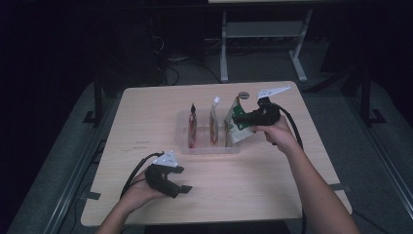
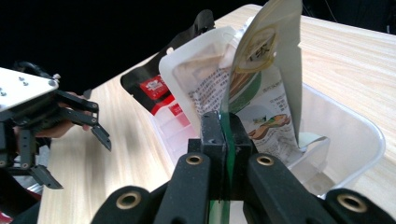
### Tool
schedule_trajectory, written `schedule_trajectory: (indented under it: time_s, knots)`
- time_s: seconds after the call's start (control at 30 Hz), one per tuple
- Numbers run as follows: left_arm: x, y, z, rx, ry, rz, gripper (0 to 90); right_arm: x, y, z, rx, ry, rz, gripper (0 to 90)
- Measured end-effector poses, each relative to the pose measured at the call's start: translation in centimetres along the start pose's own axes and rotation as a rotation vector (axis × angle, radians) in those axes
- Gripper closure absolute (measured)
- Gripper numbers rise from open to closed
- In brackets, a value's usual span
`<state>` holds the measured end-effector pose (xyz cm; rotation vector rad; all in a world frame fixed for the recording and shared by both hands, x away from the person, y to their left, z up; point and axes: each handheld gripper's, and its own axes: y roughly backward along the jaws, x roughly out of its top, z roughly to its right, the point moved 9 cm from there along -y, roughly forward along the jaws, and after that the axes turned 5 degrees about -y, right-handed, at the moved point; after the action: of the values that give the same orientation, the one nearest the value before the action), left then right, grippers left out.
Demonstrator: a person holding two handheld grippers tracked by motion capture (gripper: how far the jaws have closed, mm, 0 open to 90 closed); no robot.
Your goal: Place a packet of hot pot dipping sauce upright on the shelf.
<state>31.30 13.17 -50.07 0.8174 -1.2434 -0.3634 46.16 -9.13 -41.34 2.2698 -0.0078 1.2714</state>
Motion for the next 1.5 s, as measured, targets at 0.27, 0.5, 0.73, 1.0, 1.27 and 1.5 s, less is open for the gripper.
schedule_trajectory:
  time_s: [0.27,0.5,0.73,1.0,1.27,1.5]
  knots:
    - [0.0,-0.1,0.1,-0.003,0.004,0.0,20.2,0.3,0.2,-0.3,-0.027,0.015,0.023,66.2]
    - [0.0,-0.1,0.2,-0.005,0.011,-0.001,20.0,0.3,0.8,-0.7,-0.068,0.012,0.035,36.5]
    - [0.0,-0.1,0.1,-0.003,0.007,0.001,19.8,-0.1,2.2,-1.5,-0.088,0.033,0.023,26.0]
    - [0.0,-0.1,0.1,-0.002,0.002,-0.002,19.7,-0.9,3.4,-3.1,-0.111,0.074,-0.014,18.2]
    - [-0.1,-0.1,0.2,-0.007,0.013,-0.006,19.8,-3.1,3.9,-3.7,-0.14,0.087,-0.03,16.8]
    - [-0.1,0.0,0.2,-0.005,0.005,-0.009,19.8,-5.8,3.7,-4.1,-0.158,0.098,-0.061,16.7]
